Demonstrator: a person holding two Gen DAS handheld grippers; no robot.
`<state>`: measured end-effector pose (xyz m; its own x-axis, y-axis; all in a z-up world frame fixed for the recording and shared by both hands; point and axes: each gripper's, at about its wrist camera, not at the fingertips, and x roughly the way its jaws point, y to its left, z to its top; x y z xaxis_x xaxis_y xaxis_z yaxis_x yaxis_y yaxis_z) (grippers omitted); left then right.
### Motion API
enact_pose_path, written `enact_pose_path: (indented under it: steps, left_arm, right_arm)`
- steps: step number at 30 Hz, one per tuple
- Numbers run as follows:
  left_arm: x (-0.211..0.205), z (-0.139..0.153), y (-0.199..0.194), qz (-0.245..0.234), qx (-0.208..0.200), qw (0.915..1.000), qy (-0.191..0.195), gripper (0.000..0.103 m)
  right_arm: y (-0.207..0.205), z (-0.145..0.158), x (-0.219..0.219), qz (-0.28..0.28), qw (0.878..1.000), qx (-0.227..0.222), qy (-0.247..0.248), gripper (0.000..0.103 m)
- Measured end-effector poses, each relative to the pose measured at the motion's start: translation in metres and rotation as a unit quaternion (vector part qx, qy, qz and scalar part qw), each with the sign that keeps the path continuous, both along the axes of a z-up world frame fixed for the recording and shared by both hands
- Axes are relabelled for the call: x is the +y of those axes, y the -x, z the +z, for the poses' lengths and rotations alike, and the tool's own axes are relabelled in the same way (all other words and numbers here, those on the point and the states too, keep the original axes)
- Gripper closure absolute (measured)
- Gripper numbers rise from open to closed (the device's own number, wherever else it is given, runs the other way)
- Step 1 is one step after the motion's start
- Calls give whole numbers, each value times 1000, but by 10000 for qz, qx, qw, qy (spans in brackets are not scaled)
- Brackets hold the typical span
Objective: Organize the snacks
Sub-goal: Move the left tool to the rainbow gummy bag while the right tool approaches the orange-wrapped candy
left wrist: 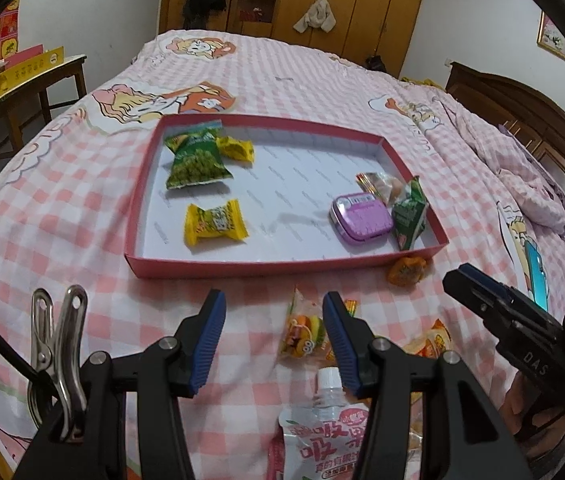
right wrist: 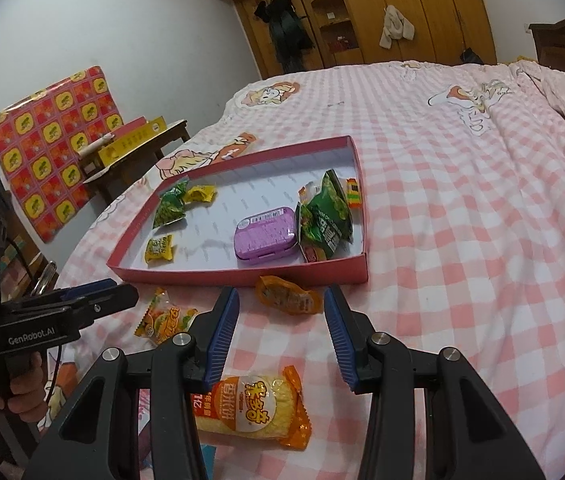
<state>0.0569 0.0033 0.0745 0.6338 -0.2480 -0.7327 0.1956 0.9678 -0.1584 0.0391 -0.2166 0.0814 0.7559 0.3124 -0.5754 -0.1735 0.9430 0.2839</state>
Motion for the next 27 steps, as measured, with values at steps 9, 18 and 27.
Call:
enact_pose_path:
  steps: [9,18,27]
  left_arm:
    - [-13,-12,0,-183,176,9997,-58,50]
    - [-26,-25,-2,-366,389,9985,-125,50]
    - [-39,-32,-6,-459,370,9980,-239,50]
  right_arm:
    - [-3,-9,2,26,9998,173,35,57]
    - [-7,-15,1,-10,9995,315,34,57]
    - [-12,-19,2,-14,9991,426,85,57]
